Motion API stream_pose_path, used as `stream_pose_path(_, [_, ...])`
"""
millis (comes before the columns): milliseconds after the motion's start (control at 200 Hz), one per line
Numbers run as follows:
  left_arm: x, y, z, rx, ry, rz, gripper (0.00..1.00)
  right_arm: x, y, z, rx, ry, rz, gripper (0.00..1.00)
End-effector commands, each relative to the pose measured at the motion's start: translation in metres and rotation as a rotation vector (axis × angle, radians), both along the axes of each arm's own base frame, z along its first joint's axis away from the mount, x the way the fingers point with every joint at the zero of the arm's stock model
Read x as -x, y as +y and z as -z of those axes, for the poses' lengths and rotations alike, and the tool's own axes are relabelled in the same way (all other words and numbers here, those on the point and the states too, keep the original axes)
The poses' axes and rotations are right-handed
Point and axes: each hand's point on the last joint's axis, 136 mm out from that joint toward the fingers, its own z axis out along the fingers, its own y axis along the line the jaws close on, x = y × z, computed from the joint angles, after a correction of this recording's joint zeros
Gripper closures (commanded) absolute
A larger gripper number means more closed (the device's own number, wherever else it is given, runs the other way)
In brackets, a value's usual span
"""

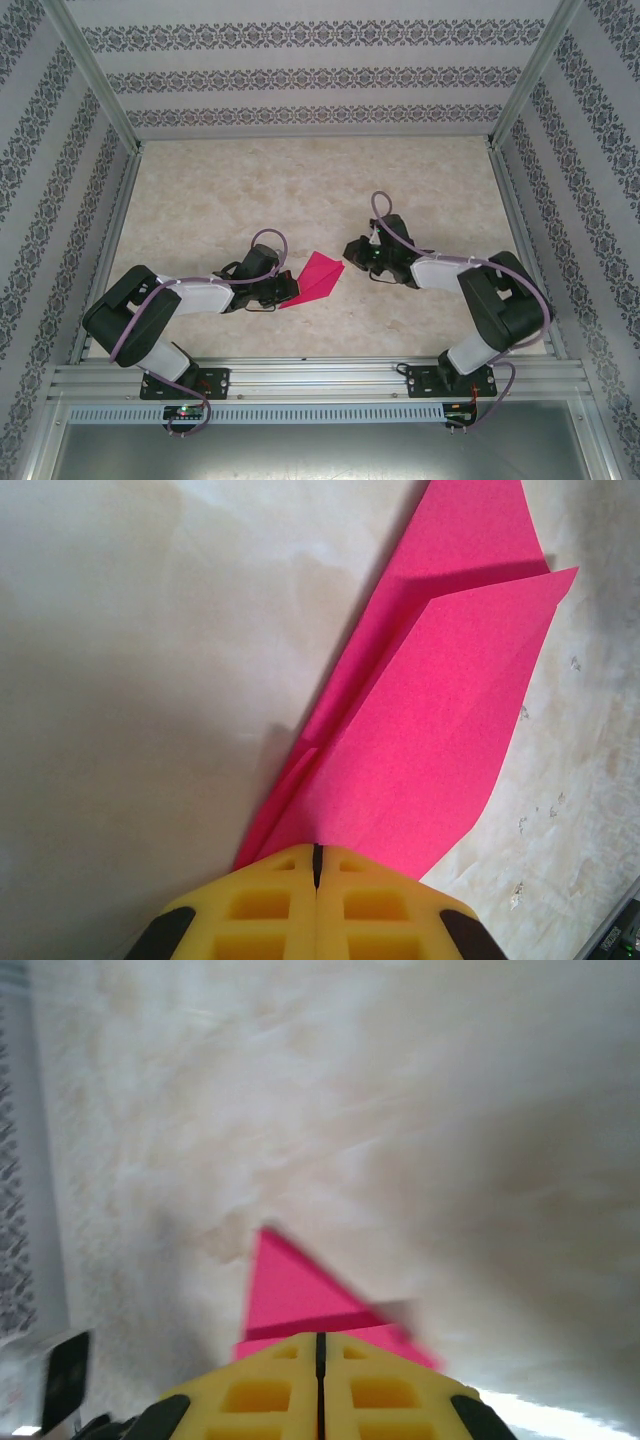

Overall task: Fold a paper plane with a square sheet of paper (pick it up from the middle)
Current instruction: Fourth fold the wing at the center of the table.

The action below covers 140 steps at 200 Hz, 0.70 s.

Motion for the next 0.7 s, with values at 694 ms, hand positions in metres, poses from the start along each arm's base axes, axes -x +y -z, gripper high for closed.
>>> stream_pose_path(694, [0.014,0.014,-0.033,-0.127,0.039,0.062,0.92,0.044,0.039,0.072,0.097,0.140,-0.152,0.95])
